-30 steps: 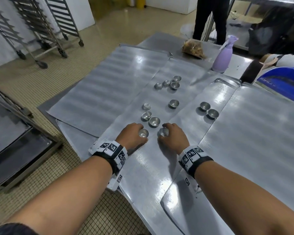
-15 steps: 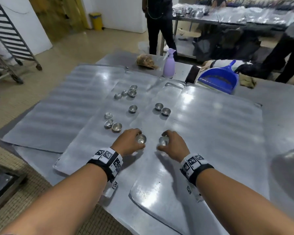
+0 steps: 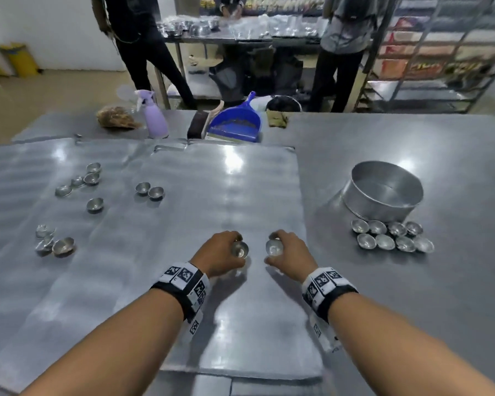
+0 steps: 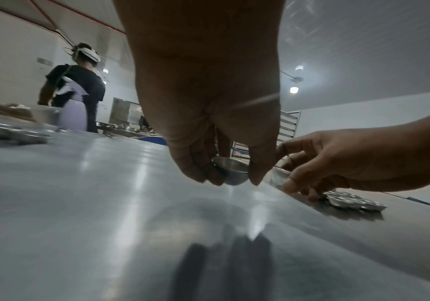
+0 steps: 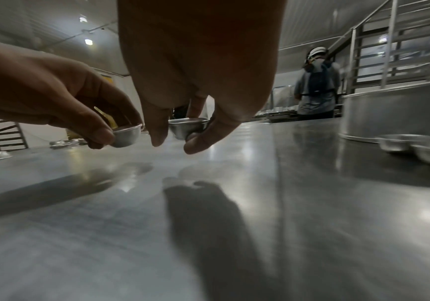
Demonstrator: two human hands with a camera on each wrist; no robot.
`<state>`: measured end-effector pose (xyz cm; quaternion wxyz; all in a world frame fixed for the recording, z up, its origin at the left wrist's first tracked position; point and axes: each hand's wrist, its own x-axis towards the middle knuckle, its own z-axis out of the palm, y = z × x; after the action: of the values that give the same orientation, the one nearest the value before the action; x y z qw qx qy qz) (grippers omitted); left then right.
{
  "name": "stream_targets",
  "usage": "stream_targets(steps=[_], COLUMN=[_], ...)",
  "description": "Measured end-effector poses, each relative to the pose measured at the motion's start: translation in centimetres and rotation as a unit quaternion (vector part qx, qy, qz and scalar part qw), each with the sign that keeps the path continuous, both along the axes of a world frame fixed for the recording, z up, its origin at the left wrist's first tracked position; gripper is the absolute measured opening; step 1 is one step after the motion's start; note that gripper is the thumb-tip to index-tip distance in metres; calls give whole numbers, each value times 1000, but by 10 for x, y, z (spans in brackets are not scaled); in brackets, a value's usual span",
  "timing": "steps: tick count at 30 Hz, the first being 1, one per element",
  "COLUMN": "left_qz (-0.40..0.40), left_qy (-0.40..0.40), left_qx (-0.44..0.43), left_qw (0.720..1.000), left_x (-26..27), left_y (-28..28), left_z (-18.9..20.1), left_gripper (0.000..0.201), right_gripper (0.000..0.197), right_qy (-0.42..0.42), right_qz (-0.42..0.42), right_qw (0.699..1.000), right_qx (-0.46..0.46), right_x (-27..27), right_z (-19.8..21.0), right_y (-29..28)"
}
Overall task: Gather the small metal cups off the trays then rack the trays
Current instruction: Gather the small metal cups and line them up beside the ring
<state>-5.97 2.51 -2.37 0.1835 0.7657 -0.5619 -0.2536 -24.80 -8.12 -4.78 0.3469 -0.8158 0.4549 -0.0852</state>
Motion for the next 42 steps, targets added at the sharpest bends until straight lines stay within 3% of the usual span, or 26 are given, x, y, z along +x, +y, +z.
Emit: stream_targets(steps=[11, 16, 21, 26, 30, 32, 37, 42], left_qz=[-56, -74, -108, -143, -115, -99, -72, -53], left_qy=[14, 23, 37, 56, 68, 96, 105, 104], left_qx=[15, 30, 36, 9, -8, -27, -80, -77], left_qw=[998, 997, 993, 988, 991, 990, 989, 990], left_x=[-187, -247, -297, -337, -361, -368, -385, -384], left_y=[-98, -131, -158, -179, -192, -195, -195, -201], left_z=[-10, -18, -24, -25, -19, -20, -12, -19], left_gripper=[48, 49, 36, 19, 55, 62, 35, 42], right_gripper=[60, 60, 62, 63, 63, 63, 57, 40], right_qy=[8, 27, 46, 40, 28, 14, -10, -27], right_qz=[-68, -93, -105, -133, -158, -170, -185, -181], right_qw=[998, 995, 993, 990, 987, 985, 982, 983], right_qx=[3, 11, 21, 32, 26, 25, 26, 23], right_x=[-192, -248, -296, -332, -350, -358, -367, -369], right_z=[-12, -17, -26, -32, -34, -34, -34, -28], right_y=[-77, -99, -118, -134, -146, -150, -159, -163])
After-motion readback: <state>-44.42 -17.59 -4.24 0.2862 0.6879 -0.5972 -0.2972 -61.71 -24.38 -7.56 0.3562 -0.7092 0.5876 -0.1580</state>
